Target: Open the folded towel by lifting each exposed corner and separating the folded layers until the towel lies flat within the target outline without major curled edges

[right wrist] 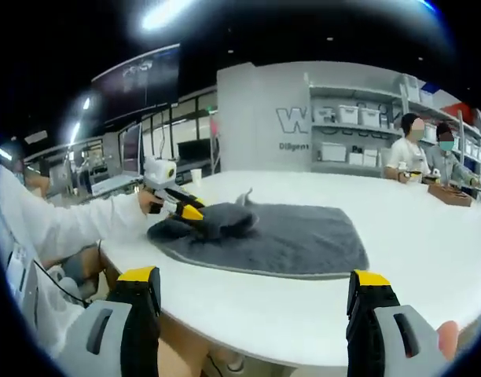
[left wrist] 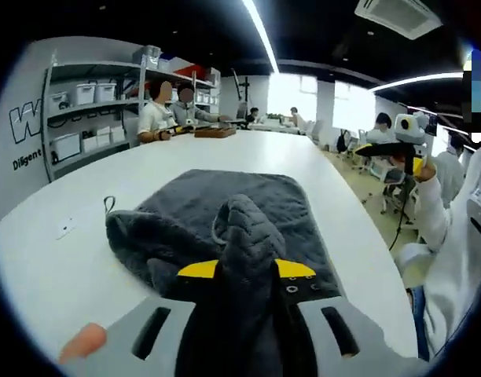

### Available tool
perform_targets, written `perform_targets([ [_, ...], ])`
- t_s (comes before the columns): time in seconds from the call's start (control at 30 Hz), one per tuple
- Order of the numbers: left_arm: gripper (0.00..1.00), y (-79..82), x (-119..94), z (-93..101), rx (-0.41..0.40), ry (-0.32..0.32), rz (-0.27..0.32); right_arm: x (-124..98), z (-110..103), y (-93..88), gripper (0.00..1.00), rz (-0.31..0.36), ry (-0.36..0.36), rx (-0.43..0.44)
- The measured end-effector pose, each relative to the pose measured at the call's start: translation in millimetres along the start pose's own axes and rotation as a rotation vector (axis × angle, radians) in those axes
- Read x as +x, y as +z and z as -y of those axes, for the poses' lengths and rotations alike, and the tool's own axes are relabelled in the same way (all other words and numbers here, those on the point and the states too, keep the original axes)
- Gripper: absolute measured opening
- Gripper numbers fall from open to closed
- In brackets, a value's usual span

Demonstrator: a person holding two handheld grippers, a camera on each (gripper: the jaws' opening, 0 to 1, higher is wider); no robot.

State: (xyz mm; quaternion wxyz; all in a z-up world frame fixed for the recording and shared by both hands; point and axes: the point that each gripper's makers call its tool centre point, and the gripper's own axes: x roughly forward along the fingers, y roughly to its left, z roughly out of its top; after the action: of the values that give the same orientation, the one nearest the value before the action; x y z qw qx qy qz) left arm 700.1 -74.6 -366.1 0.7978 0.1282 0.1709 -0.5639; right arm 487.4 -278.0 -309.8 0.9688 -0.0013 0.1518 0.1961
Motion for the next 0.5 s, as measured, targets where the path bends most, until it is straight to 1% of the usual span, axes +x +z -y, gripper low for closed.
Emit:
perform_targets([
  [0.03, 0.14, -0.6, -2.8, -2.4, 0.041, 0.032, -0.02, 0.1, -0.5, 0.3, 0.99, 0.002, 0.001, 0.0],
  [0.07, 0.13, 0.1, -5.4, -0.4, 0.094, 0.048, -0.037, 0.4, -1.1, 0.5, 0.99, 0.002, 0.002, 0.0],
  [0.13, 0.12, 3.4, -9.9, 8.3, 0.206, 0.083, -0.078, 1.7, -2.7, 0.2, 0.99, 0.001, 0.007, -0.003],
  [0.17, 0.1, 6.8, -10.7, 13.4, 0.246, 0.096, -0.082, 3.0, -3.7, -0.4, 0.99, 0.0, 0.011, -0.002],
  [0.2, 0.09, 8.4, -11.8, 18.0, 0.26, 0.105, -0.084, 3.4, -3.8, -0.6, 0.99, -0.001, 0.012, -0.001],
  [0.23, 0.09, 11.1, -12.5, 27.9, 0.26, 0.111, -0.084, 4.4, -4.5, -1.4, 0.99, -0.003, 0.014, 0.003],
  [0.3, 0.08, 18.7, -14.9, 40.0, 0.286, 0.121, -0.066, 4.9, -5.4, -2.1, 0.99, -0.005, 0.013, 0.002],
  [0.33, 0.07, 22.7, -16.5, 46.3, 0.303, 0.121, -0.053, 4.9, -5.8, -2.4, 0.99, -0.008, 0.013, 0.001],
  [0.4, 0.07, 27.3, -19.1, 59.9, 0.304, 0.115, -0.033, 4.2, -7.3, -2.7, 0.99, -0.009, 0.014, -0.002],
  [0.5, 0.06, 27.9, -21.3, 78.5, 0.305, 0.098, -0.023, 3.2, -7.4, -1.6, 0.99, -0.004, 0.015, -0.002],
])
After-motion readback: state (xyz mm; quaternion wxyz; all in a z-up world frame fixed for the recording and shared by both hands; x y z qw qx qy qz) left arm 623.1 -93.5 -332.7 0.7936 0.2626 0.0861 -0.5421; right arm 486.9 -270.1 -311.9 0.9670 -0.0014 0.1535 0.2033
